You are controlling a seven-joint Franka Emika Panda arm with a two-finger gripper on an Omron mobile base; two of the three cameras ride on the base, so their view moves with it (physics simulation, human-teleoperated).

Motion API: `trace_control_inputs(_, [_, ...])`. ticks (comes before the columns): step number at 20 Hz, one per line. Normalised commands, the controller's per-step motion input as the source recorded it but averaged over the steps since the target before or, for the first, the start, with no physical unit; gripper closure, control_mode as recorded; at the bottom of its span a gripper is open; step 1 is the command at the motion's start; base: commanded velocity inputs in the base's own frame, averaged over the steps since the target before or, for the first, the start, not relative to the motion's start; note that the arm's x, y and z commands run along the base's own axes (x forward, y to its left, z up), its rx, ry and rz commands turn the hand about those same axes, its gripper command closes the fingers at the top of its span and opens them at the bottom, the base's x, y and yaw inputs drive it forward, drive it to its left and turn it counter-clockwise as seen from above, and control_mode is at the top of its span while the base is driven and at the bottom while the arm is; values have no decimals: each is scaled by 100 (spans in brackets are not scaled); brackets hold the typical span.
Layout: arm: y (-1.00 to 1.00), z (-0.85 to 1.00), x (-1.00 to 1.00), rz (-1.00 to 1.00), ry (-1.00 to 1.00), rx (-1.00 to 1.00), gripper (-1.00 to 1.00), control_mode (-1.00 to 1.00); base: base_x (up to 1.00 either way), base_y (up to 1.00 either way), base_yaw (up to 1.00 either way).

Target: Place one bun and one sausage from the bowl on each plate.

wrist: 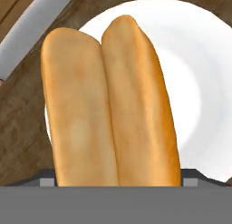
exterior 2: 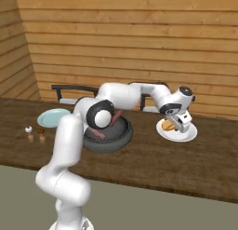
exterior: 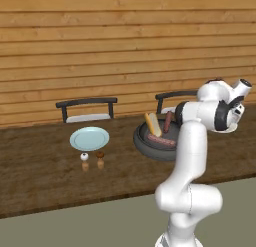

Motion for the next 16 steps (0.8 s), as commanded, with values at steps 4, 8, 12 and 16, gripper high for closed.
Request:
trace_control_inputs(4, [54, -69, 6, 0, -7, -2, 100, -100, 0, 0, 0])
trace_control_inputs(8, [23, -12, 62, 0, -7, 0, 100, -100, 0, 0, 0])
trace_control_inputs(12, [4, -26, 64, -4, 0, -3, -100, -100, 0, 0, 0])
trace_control_inputs(16, [-18, 0, 55, -7, 0, 0, -100, -100, 0, 0, 0])
